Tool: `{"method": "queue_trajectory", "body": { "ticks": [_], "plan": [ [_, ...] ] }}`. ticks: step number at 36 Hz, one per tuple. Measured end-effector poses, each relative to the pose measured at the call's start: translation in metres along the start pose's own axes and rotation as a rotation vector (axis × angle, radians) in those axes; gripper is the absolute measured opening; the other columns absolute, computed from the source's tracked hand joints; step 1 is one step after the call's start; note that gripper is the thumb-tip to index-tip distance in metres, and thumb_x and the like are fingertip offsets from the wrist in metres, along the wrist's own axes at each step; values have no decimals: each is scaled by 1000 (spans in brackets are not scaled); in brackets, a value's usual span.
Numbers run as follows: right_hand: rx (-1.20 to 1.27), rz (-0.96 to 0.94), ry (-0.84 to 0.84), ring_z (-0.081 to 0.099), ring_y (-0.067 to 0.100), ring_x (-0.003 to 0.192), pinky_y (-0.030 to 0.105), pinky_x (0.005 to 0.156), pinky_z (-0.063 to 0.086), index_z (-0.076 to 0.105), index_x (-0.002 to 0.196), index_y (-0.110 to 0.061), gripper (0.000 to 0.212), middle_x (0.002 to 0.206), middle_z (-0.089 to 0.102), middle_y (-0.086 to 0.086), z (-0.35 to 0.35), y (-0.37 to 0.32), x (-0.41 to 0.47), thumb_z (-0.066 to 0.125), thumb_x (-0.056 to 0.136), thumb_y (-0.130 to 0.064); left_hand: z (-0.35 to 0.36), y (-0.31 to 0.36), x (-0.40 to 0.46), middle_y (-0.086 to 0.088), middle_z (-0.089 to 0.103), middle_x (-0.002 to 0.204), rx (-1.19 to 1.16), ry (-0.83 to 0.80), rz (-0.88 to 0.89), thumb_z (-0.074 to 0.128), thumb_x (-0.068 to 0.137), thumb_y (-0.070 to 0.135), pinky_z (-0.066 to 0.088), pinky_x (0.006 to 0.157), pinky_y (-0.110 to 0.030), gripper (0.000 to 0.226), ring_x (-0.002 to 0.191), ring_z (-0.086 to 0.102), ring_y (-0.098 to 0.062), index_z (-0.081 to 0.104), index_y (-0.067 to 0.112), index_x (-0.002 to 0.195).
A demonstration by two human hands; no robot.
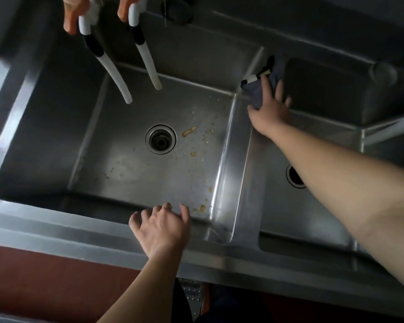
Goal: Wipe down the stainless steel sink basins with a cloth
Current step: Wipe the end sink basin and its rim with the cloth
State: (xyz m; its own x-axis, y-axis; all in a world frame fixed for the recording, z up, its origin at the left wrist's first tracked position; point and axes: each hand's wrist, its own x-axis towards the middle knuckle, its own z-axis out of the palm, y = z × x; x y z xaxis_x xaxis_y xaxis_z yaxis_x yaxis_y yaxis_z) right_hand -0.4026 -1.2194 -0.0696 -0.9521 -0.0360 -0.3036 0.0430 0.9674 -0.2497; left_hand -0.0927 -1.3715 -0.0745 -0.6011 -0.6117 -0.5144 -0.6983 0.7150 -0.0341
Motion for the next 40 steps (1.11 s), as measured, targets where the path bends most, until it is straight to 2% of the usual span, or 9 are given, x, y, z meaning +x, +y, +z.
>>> {"method": "queue_trajectory", "body": {
  "ticks": [6,12,15,18,22,27,32,37,40],
  "plan": [
    [-87,-11,3,10,42,147,55,107,36,-2,149,-52,70,165,-1,-5,37,16,-122,43,95,-53,-1,-5,-2,-1,69,93,-61,-6,72,9,86,68,25,99,-45,77,96,56,-23,73,26,91],
    [-133,-37,-162,-7,33,151,56,118,5,-1,149,-56,62,166,-5,-5,62,36,-263,35,98,-56,-7,-16,-8,1,65,121,-269,2,173,19,83,65,19,108,-46,67,120,48,-21,67,33,116],
    [-233,-128,-247,-19,23,150,56,117,-3,2,147,-59,58,165,-11,-11,65,45,-320,34,98,-57,-11,-30,-9,9,49,145,-345,-54,353,25,80,66,11,112,-48,64,139,31,-16,53,42,132],
    [-291,-166,-312,-17,22,151,55,117,-1,-3,146,-61,59,164,-11,-13,68,45,-358,30,97,-60,-22,-60,-3,5,28,159,-455,-155,566,39,79,62,9,116,-47,66,148,15,-19,40,43,142],
    [-322,-174,-307,-15,24,151,58,118,-3,-24,135,-68,67,165,-10,-12,82,32,-388,31,98,-59,-25,-137,9,-3,22,162,-318,84,748,48,87,47,7,120,-46,63,150,11,-25,35,37,147],
    [-315,-127,-255,-8,29,151,62,117,1,-17,139,-64,64,166,-3,-8,93,9,-395,31,97,-60,-23,-241,18,-3,17,163,-145,203,554,35,94,60,1,122,-45,63,151,5,-26,28,33,151],
    [-294,-176,-322,-14,32,150,63,116,-2,-15,142,-61,62,165,-10,-6,105,-36,-385,28,97,-61,-34,-285,13,8,20,162,-86,201,532,22,98,60,-6,121,-49,54,151,4,-20,27,44,149],
    [-279,-351,-398,-18,35,149,65,114,-6,-10,147,-56,63,165,-13,-7,123,-121,-382,29,98,-60,-49,-281,-2,0,38,154,-334,226,326,49,96,36,16,118,-44,41,145,23,-28,52,29,136],
    [-164,-442,-523,-15,32,150,62,115,-6,3,148,-57,59,166,-5,-10,124,-171,-377,33,98,-59,-58,-278,-15,-4,58,133,-609,214,253,61,89,21,38,102,-33,39,123,50,-25,60,19,128]
  ]
}}
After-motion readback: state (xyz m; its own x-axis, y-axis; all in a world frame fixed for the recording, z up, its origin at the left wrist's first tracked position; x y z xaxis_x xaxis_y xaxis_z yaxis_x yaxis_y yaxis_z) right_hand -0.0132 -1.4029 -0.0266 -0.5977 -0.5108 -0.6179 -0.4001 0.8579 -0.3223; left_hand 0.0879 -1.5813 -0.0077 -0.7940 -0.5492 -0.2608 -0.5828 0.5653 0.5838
